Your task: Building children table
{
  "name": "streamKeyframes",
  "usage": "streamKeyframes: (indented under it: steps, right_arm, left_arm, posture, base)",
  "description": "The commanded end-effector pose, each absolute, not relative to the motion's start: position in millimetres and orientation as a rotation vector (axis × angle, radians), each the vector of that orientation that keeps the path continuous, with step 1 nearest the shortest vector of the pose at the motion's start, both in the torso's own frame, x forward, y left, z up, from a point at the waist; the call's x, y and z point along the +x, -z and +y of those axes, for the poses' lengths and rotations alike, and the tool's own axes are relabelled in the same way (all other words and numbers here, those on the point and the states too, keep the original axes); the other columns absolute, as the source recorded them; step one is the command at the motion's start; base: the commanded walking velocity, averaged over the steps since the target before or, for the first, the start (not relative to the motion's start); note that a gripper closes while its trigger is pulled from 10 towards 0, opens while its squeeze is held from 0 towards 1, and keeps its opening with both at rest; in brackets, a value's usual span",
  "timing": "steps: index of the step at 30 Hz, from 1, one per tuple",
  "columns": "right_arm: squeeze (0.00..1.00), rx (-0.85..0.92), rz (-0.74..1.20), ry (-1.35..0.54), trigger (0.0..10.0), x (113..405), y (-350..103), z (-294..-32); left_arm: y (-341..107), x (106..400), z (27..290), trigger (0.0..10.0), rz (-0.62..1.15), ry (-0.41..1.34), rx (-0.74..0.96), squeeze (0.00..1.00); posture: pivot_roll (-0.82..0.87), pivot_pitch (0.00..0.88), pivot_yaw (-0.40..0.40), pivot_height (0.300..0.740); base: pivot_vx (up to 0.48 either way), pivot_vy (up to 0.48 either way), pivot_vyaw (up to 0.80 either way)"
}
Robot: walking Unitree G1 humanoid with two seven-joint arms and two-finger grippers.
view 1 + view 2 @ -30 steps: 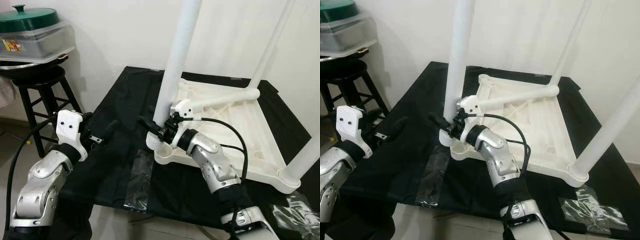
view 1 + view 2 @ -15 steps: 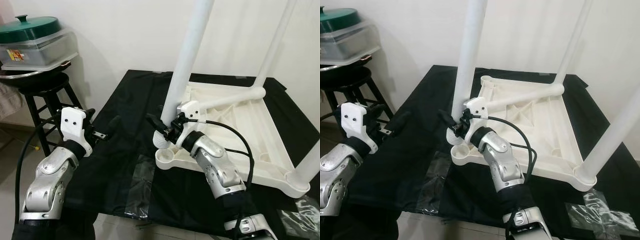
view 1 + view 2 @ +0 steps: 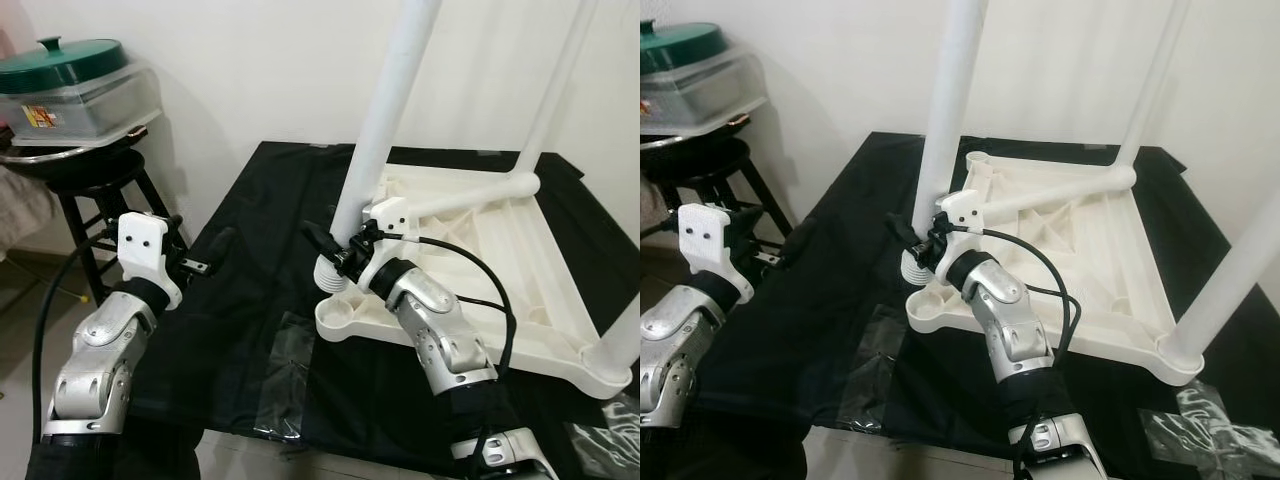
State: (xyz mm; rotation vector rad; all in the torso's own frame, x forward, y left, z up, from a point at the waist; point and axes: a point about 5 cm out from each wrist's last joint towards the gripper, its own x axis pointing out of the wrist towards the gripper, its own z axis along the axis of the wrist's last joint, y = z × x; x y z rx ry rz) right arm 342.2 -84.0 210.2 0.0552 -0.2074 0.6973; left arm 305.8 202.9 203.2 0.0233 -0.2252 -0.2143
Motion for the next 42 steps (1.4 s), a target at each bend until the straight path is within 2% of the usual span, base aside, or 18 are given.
streamKeyframes:
  steps: [1,18,30,34,38,40,41,42]
  right_arm:
    - [0.00,0.048,-0.198,-0.709,10.0,338.0,-208.3,-81.1]
    - [0.00,0.024,-0.146,-0.688,10.0,327.6,-198.5,-88.9]
    - [0.00,0.032,-0.126,-0.684,10.0,324.2,-193.6,-86.6]
    - [0.00,0.027,-0.078,-0.663,10.0,318.6,-175.9,-95.5]
    - [0.00,0.053,-0.053,-0.679,10.0,310.9,-168.1,-99.5]
    - [0.00,0.176,-0.092,-0.781,10.0,289.7,-169.5,-97.9]
    - [0.00,0.176,-0.092,-0.781,10.0,289.7,-169.5,-97.9]
    - [0.00,0.280,-0.123,-0.851,10.0,275.3,-172.5,-94.7]
  left_arm:
    - [-191.3,304.0,201.1,10.0,-0.173,0.211,0.028,0.00]
    - [-173.2,295.3,169.6,10.0,-0.138,0.301,0.025,0.00]
    - [-166.1,290.1,157.4,10.0,-0.117,0.345,0.037,0.00]
    - [-152.3,286.7,156.6,10.0,-0.077,0.335,0.028,0.00]
    - [-145.3,283.3,157.0,10.0,-0.054,0.327,0.016,0.00]
    - [-138.3,277.3,155.4,10.0,-0.026,0.326,-0.033,0.00]
    - [-138.3,277.3,155.4,10.0,-0.026,0.326,-0.033,0.00]
    - [-135.6,274.1,152.6,10.0,-0.014,0.331,-0.062,0.00]
  posture:
    - [-0.01,0.000,0.033,0.740]
    - [-0.03,0.000,0.026,0.740]
    - [-0.02,0.000,0.026,0.740]
    - [-0.02,0.000,0.020,0.740]
    - [-0.03,0.000,0.022,0.740]
    - [-0.03,0.000,0.021,0.740]
    - [-0.03,0.000,0.021,0.740]
    - [-0.03,0.000,0.025,0.740]
  base:
    - [0.000,0.000,0.00]
    - [0.000,0.000,0.00]
    - [0.000,0.000,0.00]
    - [0.000,0.000,0.00]
    - [0.000,0.000,0.00]
    - [0.000,0.000,0.00]
    - [0.000,0.000,0.00]
    - [0.000,0.000,0.00]
